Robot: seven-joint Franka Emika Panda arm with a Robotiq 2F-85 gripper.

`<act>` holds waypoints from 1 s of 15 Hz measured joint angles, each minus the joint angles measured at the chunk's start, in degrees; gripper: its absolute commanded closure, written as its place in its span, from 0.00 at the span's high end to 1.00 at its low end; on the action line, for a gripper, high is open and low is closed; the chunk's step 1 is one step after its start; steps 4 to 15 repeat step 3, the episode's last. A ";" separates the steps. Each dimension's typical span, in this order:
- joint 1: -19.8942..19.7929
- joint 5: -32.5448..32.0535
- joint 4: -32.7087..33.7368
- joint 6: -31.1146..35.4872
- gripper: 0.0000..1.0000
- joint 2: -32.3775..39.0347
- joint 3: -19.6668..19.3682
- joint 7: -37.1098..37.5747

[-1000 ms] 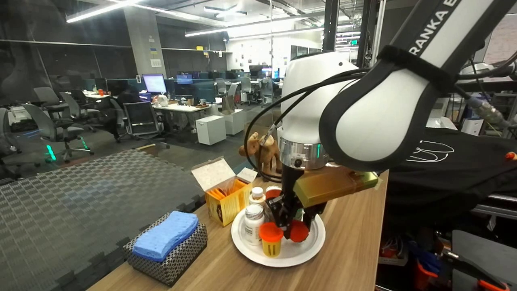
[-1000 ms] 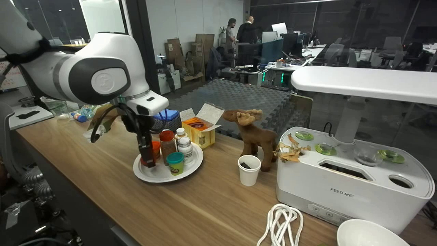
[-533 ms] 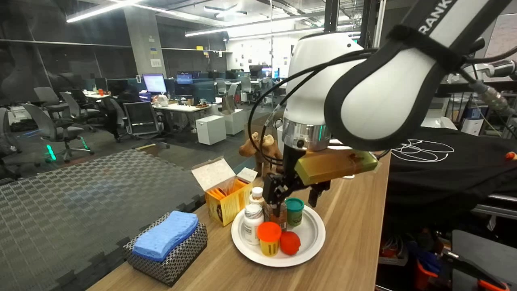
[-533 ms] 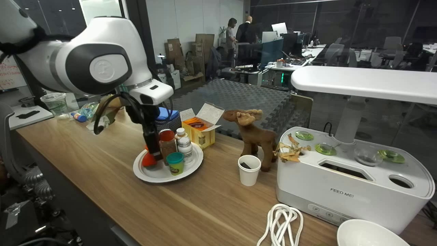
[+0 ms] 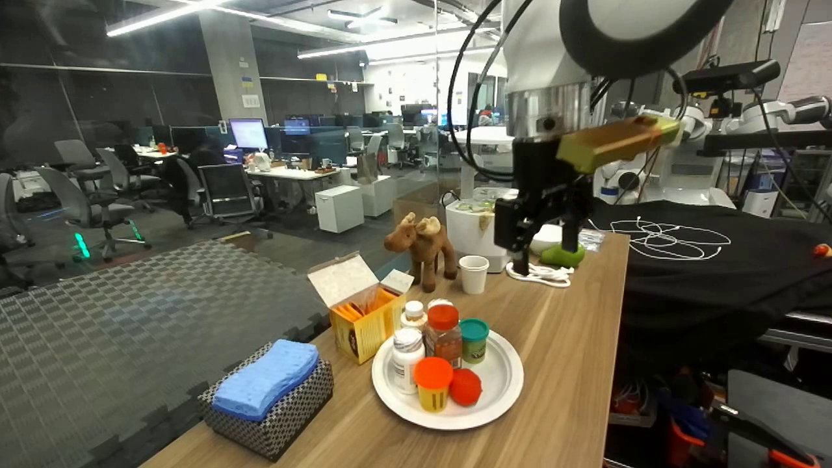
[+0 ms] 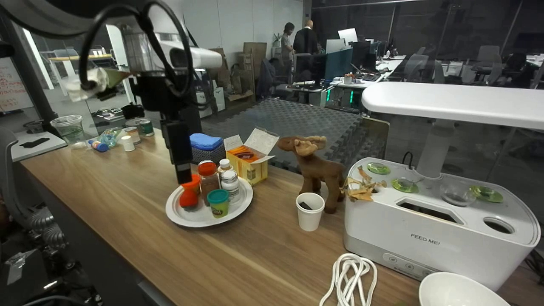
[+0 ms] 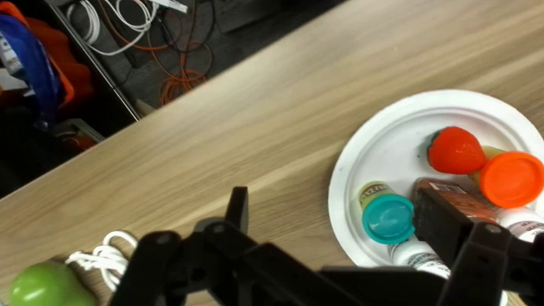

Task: Place the containers and orange plush toy on the white plate

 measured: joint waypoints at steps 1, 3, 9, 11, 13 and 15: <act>-0.92 -0.01 0.29 -3.87 1.00 -2.13 -0.01 -2.17; -2.27 -0.01 0.43 -10.63 1.00 -6.40 -0.02 -5.71; -2.27 -0.01 0.43 -10.63 1.00 -6.40 -0.02 -5.71; -2.27 -0.01 0.43 -10.63 1.00 -6.40 -0.02 -5.71; -2.27 -0.01 0.43 -10.63 1.00 -6.40 -0.02 -5.71; -2.27 -0.01 0.43 -10.63 1.00 -6.40 -0.02 -5.71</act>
